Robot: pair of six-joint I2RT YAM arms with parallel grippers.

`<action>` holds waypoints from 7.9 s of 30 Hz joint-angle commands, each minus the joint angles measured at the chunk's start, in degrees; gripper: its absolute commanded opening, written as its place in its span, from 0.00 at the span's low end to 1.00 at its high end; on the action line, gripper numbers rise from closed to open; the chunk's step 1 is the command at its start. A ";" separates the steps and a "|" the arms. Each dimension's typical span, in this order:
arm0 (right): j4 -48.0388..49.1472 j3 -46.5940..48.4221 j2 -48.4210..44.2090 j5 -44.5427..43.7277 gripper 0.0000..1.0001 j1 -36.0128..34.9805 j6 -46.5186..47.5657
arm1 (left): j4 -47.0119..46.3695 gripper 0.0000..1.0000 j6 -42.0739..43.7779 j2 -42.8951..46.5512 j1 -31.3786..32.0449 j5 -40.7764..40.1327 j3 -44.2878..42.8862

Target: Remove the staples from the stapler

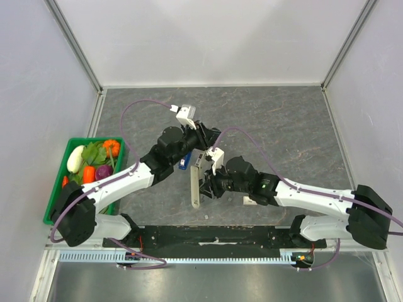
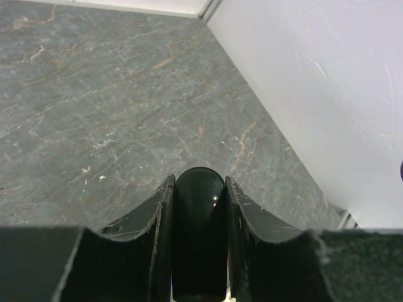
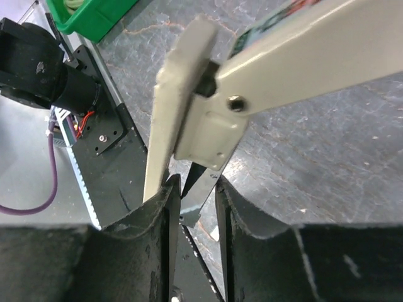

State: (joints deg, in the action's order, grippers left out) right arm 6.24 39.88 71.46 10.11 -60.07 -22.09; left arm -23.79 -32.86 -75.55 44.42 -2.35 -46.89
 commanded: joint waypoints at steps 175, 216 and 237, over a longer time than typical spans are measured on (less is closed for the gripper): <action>-32.61 5.56 14.76 -28.83 0.41 -1.63 -28.45 | 55.52 0.72 14.49 23.96 -3.56 12.54 -2.76; -50.97 7.41 -6.32 -38.49 0.11 -2.68 -32.75 | 55.96 0.71 14.58 24.84 -3.56 11.67 -2.15; -46.85 -4.45 -7.39 -39.03 0.14 1.54 -33.99 | 55.87 0.71 14.40 24.04 -3.73 11.40 -2.15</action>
State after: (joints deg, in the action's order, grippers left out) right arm -43.72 36.60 62.98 -28.12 -59.31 -55.96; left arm 33.71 -17.08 -51.79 40.75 9.17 -49.30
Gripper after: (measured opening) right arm 0.160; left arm 0.710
